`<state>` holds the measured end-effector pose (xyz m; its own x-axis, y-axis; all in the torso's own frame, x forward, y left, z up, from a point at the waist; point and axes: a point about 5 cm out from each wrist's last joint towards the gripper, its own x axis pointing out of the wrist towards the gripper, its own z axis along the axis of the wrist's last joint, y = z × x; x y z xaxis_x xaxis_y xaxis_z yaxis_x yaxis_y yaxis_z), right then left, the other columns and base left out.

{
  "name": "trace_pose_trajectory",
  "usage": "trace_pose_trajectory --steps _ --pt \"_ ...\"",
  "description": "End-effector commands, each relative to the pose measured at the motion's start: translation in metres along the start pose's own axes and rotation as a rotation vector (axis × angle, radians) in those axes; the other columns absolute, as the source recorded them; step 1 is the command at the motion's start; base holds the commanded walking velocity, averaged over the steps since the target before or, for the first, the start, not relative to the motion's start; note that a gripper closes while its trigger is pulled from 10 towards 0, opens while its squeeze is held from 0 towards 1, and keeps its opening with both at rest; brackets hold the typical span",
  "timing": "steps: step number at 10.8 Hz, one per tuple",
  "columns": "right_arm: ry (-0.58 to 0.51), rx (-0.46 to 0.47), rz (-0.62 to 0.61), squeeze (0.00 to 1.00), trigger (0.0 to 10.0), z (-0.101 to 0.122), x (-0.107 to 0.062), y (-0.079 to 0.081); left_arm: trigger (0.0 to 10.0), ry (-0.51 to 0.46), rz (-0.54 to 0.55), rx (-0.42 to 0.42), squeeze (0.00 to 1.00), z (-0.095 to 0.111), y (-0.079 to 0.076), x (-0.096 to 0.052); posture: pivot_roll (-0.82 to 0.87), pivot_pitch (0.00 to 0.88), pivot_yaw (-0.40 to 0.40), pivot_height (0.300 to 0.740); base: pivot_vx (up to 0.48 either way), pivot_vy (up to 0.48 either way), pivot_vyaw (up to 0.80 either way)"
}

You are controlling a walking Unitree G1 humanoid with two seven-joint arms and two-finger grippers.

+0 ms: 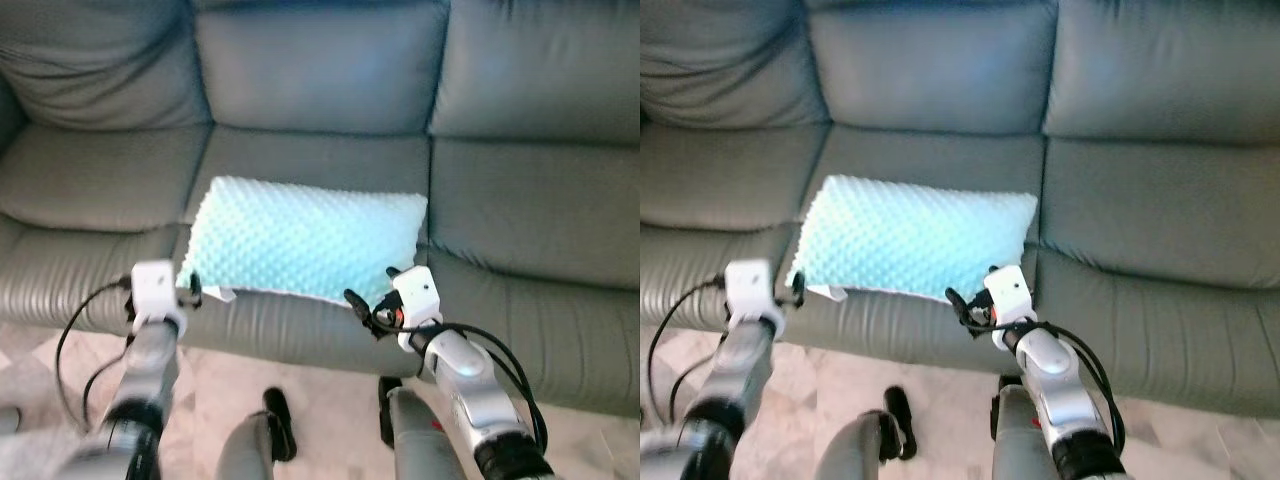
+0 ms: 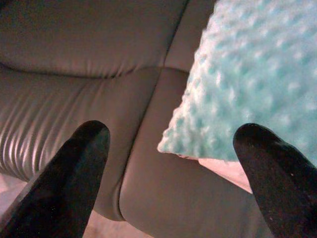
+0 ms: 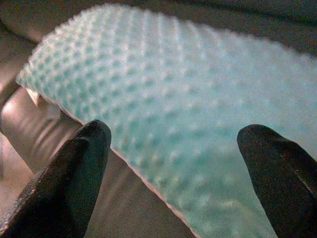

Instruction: Move the pillow to the sofa

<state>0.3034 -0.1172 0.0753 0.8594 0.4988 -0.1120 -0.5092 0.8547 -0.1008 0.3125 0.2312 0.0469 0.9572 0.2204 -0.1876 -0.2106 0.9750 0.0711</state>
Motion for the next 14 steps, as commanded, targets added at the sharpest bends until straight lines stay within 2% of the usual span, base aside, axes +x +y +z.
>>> trace_pose_trajectory --steps 1,2,3,5,7,9,11,14 --pt "0.021 0.024 0.021 0.00 10.0 -0.006 -0.004 0.010 10.0 0.035 0.010 -0.012 0.00 -0.014 0.010 -0.009 -0.28 0.218 0.142 0.740 0.000 0.000 0.00" --pt "0.017 0.016 0.011 0.00 10.0 -0.006 -0.005 0.008 10.0 0.046 0.000 -0.007 0.00 -0.021 0.014 -0.017 -0.28 0.174 0.138 0.740 0.000 0.000 0.00" --pt "0.010 -0.027 -0.074 0.00 10.0 -0.006 -0.013 -0.004 10.0 -0.007 -0.009 -0.009 0.00 -0.023 0.020 -0.030 -0.27 0.140 0.135 0.740 0.000 0.000 0.00" --pt "0.038 -0.044 -0.164 0.00 10.0 -0.012 -0.020 -0.018 10.0 -0.026 0.003 0.011 0.00 -0.032 0.027 -0.049 -0.27 0.093 0.138 0.740 0.000 0.000 0.00" --pt "0.016 -0.062 -0.177 0.00 10.0 -0.007 -0.021 -0.020 10.0 -0.024 0.033 -0.002 0.00 -0.040 0.032 -0.063 -0.25 0.065 0.130 0.740 0.000 0.000 0.00" --pt "0.014 -0.064 -0.168 0.00 10.0 -0.005 -0.015 -0.019 10.0 -0.016 0.096 -0.043 0.00 -0.039 0.036 -0.068 -0.25 0.026 0.109 0.740 0.000 0.000 0.00" --pt "-0.006 -0.084 -0.152 0.00 10.0 0.006 -0.002 -0.025 10.0 -0.012 0.130 -0.103 0.00 -0.036 0.032 -0.063 -0.25 0.002 0.090 0.740 0.000 0.000 0.00" --pt "-0.010 -0.064 -0.151 0.00 10.0 0.009 0.005 -0.027 10.0 -0.019 0.105 -0.109 0.00 -0.031 0.026 -0.059 -0.25 0.000 0.097 0.740 0.000 0.000 0.00"
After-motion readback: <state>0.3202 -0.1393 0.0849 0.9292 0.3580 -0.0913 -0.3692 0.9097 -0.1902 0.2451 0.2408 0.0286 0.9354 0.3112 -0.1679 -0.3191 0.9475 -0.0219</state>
